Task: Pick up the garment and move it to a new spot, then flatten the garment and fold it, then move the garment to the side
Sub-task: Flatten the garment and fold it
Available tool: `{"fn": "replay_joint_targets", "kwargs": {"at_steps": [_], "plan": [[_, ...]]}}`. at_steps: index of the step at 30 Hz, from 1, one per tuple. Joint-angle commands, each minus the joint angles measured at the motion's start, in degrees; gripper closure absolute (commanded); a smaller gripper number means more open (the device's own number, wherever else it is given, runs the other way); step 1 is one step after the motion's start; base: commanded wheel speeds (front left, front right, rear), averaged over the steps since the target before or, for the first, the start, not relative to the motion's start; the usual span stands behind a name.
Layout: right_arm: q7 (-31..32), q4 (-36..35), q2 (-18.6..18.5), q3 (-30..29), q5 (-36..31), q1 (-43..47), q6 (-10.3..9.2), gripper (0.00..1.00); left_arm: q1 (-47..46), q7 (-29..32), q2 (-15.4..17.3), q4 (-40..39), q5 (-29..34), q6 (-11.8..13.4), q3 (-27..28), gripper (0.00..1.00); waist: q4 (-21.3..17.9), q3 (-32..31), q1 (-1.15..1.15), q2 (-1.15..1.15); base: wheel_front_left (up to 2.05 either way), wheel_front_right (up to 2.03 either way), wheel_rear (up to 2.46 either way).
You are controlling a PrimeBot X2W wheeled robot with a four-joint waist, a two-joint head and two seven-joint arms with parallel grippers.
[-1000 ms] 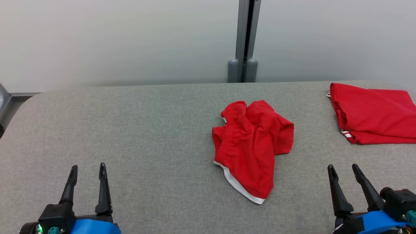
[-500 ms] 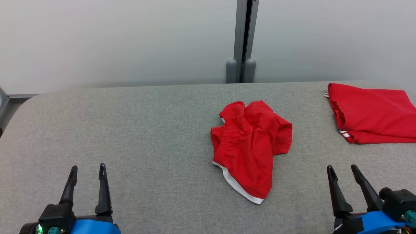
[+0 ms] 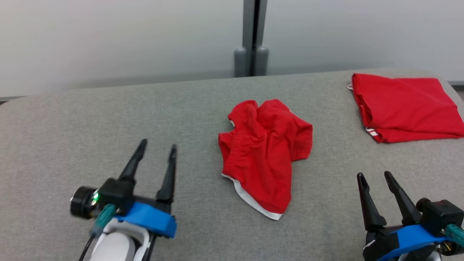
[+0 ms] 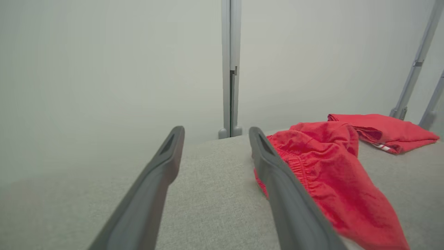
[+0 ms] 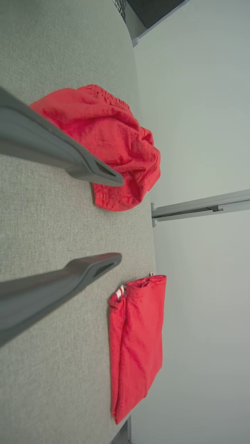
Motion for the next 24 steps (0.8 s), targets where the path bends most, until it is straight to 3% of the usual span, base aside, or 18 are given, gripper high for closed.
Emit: {"fn": "replay_joint_targets", "kwargs": {"at_steps": [1,12,24], "plan": [[-0.40,0.15,-0.05,0.09,-0.20,-0.99,0.01,0.00,-2.73,0.44,-0.46,1.40,0.67,-1.38,-1.40,0.00,-0.80,0.77,-0.01,0.00,0.00,0.00,0.00],[-2.15,1.46,-0.06,0.55,0.71,-3.67,0.01,0.00,-12.12,2.29,-1.98,14.69,1.44,-5.82,-7.72,0.00,-5.97,6.69,-0.01,0.00,0.00,0.00,0.00],[-4.42,4.15,-0.05,1.19,1.33,-6.23,0.01,0.00,-15.21,-0.51,-2.08,27.27,-0.18,-7.24,-13.47,0.00,-10.44,10.24,-0.01,0.00,0.00,0.00,0.00]]}}
